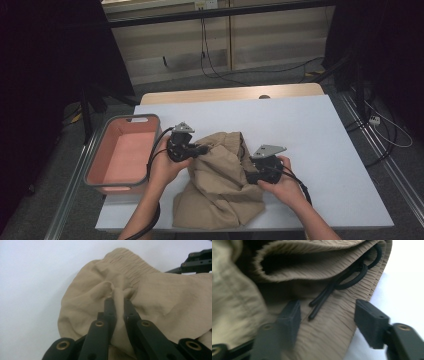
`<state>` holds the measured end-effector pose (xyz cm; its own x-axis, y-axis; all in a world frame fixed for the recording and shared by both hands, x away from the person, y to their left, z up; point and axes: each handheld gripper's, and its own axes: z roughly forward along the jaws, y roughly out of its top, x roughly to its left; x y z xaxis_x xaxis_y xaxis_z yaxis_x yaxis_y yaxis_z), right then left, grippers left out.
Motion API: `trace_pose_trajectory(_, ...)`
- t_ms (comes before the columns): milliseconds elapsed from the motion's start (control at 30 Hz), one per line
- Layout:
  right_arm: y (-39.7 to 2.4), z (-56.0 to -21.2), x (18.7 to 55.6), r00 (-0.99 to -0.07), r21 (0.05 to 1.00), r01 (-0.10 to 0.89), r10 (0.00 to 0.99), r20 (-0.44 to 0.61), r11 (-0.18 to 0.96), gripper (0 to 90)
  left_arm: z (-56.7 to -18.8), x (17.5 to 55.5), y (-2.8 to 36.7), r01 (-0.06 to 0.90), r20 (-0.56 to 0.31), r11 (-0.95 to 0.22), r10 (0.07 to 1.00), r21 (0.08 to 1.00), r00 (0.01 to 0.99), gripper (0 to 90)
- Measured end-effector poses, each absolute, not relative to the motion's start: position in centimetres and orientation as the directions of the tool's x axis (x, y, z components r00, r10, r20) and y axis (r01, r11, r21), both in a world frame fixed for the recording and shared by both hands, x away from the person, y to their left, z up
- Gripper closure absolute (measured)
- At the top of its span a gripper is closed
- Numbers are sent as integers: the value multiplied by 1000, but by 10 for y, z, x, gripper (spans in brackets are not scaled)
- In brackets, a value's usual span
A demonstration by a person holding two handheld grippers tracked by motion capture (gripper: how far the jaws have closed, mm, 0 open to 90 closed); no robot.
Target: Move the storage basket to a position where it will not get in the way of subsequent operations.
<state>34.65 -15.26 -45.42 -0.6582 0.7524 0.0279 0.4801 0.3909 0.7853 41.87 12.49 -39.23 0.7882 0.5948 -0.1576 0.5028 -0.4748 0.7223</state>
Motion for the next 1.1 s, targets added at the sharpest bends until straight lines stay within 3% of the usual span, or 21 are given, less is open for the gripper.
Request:
trace_pose_trajectory(67, -147, -455, 352, -623, 774, 507, 782, 25, 379, 308, -395, 420, 126, 508, -152, -482, 602, 714, 784, 848)
trace_pose_trajectory(133, -148, -455, 354, -610, 773, 518, 791, 33, 367, 303, -397, 420, 127, 511, -143, -493, 606, 704, 782, 849)
trace_pose_trajectory(200, -152, -453, 357, -594, 782, 523, 803, 49, 338, 336, -398, 421, 129, 510, -139, -496, 607, 703, 783, 849)
trace_pose_trajectory(300, -164, -453, 365, -543, 779, 551, 837, 62, 299, 313, -401, 422, 130, 515, -133, -506, 611, 692, 780, 849)
trace_pose_trajectory(667, -149, -465, 369, -531, 746, 598, 842, 95, 293, 324, -404, 423, 134, 517, -110, -527, 620, 674, 777, 852)
trace_pose_trajectory(800, -147, -464, 366, -538, 747, 592, 839, 88, 301, 415, -406, 424, 136, 517, -87, -539, 631, 665, 771, 854)
trace_pose_trajectory(833, -147, -463, 365, -535, 751, 588, 841, 82, 301, 529, -409, 424, 136, 522, -90, -533, 638, 666, 765, 854)
trace_pose_trajectory(867, -147, -463, 365, -535, 751, 588, 841, 82, 301, 529, -409, 424, 136, 522, -90, -533, 638, 666, 765, 854)
trace_pose_trajectory(967, -154, -461, 365, -532, 773, 572, 841, 96, 274, 774, -409, 424, 134, 522, -90, -527, 641, 671, 762, 854)
trace_pose_trajectory(1000, -154, -461, 365, -532, 773, 572, 841, 96, 274, 774, -409, 424, 134, 522, -90, -527, 641, 671, 762, 854)
trace_pose_trajectory(1033, -155, -460, 364, -539, 780, 564, 837, 97, 273, 846, -409, 424, 133, 516, -81, -532, 639, 671, 765, 854)
trace_pose_trajectory(1100, -158, -457, 364, -545, 781, 562, 832, 101, 273, 852, -409, 424, 133, 514, -83, -532, 637, 673, 766, 854)
